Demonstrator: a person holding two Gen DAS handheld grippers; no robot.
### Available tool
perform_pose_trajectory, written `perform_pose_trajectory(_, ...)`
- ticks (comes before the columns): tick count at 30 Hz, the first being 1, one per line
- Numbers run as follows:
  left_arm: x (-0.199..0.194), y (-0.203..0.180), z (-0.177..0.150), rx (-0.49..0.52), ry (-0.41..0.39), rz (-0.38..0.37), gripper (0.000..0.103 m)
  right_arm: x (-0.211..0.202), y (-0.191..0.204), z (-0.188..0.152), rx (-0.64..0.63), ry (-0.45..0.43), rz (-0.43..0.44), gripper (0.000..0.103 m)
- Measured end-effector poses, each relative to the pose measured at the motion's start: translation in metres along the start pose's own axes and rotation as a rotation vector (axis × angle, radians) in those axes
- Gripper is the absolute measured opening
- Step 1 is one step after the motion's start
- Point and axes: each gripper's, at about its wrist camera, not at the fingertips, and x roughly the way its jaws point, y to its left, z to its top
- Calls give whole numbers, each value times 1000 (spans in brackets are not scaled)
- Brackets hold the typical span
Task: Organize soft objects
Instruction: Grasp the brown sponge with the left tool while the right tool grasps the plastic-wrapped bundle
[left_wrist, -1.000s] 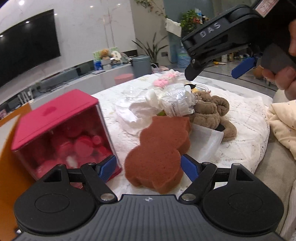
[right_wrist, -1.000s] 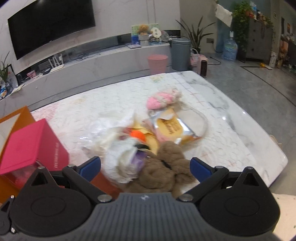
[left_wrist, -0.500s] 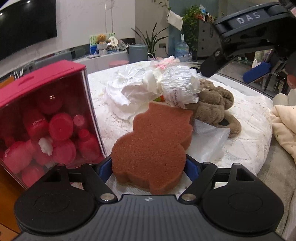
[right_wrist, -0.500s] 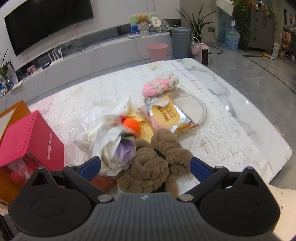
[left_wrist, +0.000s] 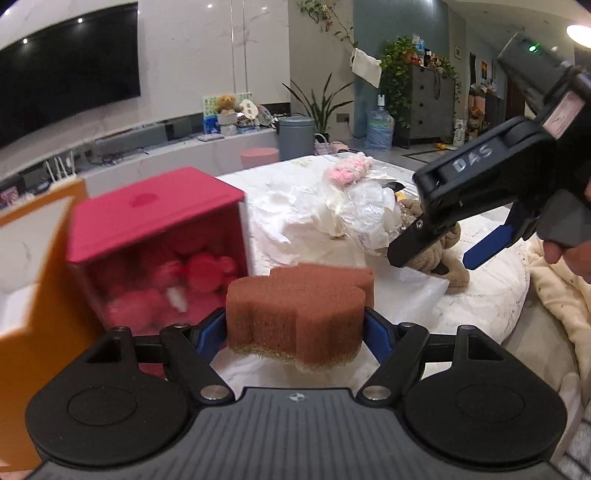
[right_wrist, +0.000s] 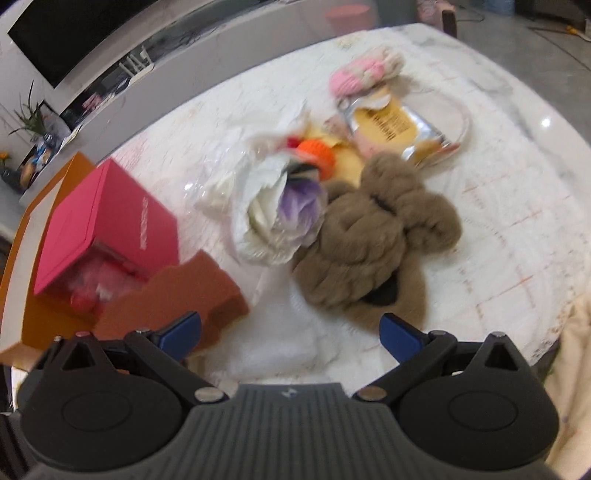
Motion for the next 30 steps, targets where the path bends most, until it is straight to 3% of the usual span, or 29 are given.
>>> perform_pose_trajectory(4, -14, 1, 2, 31, 16, 65, 88, 5, 8, -5, -29, 15, -7, 100)
perform_pose_trajectory(7, -25, 9, -3, -11, 34, 92, 88, 11, 13, -7, -71, 25, -39, 100)
perform_pose_trajectory(11, -27, 21, -12, -111, 56, 23, 88, 24, 13, -8, -53, 62, -33, 100)
perform_pose_trajectory(15, -14, 27, -17, -103, 62, -4, 91, 39, 16, -7, -35, 97, -16, 100)
perform_pose_trajectory(18, -1, 32, -16, -145, 113, -87, 93, 49, 25, -7, -82, 94, -49, 100)
perform_pose_trajectory(22, 5, 32, -15, -125, 95, -91, 95, 54, 37, -10, -184, 84, -128, 100)
perform_pose_trajectory(25, 7, 25, -14, -87, 86, -86, 95, 37, 45, -14, -264, -5, -180, 100)
perform_pose_trajectory(30, 13, 14, -16, -11, 101, -100, 87, 6, 78, -41, -629, -226, -210, 100)
